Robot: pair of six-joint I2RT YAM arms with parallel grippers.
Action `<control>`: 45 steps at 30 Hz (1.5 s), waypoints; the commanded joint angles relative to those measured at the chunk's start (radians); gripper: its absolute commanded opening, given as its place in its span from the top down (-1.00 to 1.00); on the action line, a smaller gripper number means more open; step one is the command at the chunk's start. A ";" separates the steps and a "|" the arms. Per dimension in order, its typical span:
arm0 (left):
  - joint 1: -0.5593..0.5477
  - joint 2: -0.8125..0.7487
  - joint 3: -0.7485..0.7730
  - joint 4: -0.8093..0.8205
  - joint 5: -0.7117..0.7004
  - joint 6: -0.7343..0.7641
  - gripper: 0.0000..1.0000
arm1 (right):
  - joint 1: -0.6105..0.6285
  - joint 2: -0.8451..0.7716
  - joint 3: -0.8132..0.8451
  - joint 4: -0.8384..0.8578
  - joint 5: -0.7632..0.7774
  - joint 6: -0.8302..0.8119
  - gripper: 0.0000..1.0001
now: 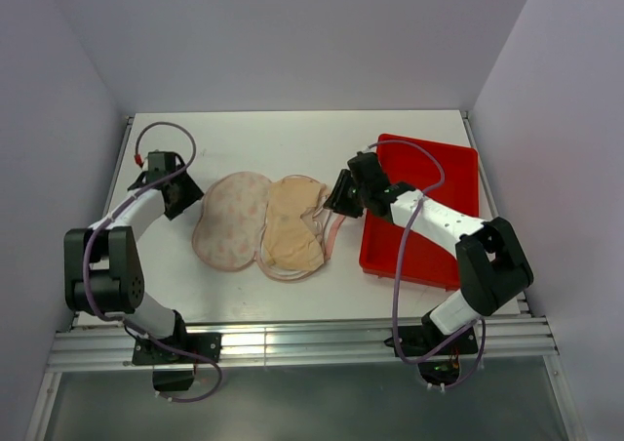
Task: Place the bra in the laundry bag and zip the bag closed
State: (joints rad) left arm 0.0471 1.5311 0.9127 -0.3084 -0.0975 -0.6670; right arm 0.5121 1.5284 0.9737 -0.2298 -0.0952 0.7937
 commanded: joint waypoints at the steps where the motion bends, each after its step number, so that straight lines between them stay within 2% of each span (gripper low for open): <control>1: -0.076 0.053 0.092 -0.017 -0.105 0.116 -0.33 | -0.009 -0.010 -0.010 0.041 0.014 0.010 0.15; 8: -0.139 0.119 0.133 -0.050 -0.183 0.233 -0.05 | -0.018 -0.040 -0.052 0.052 0.014 0.015 0.15; 10: -0.139 0.136 0.132 -0.067 -0.200 0.234 0.11 | -0.021 -0.050 -0.059 0.056 0.011 0.016 0.15; 15: -0.141 0.167 0.147 -0.095 -0.241 0.251 0.22 | -0.023 -0.077 -0.095 0.072 0.000 0.024 0.15; 25: -0.176 0.169 0.123 -0.052 -0.211 0.262 0.18 | -0.023 -0.103 -0.155 0.098 0.002 0.042 0.15; 45: -0.181 0.211 0.127 -0.058 -0.199 0.265 0.17 | -0.023 -0.102 -0.152 0.095 0.009 0.038 0.15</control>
State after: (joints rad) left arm -0.1287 1.7329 1.0191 -0.3782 -0.2955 -0.4191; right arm 0.4969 1.4643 0.8242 -0.1642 -0.0982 0.8295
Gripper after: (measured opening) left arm 0.415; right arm 0.425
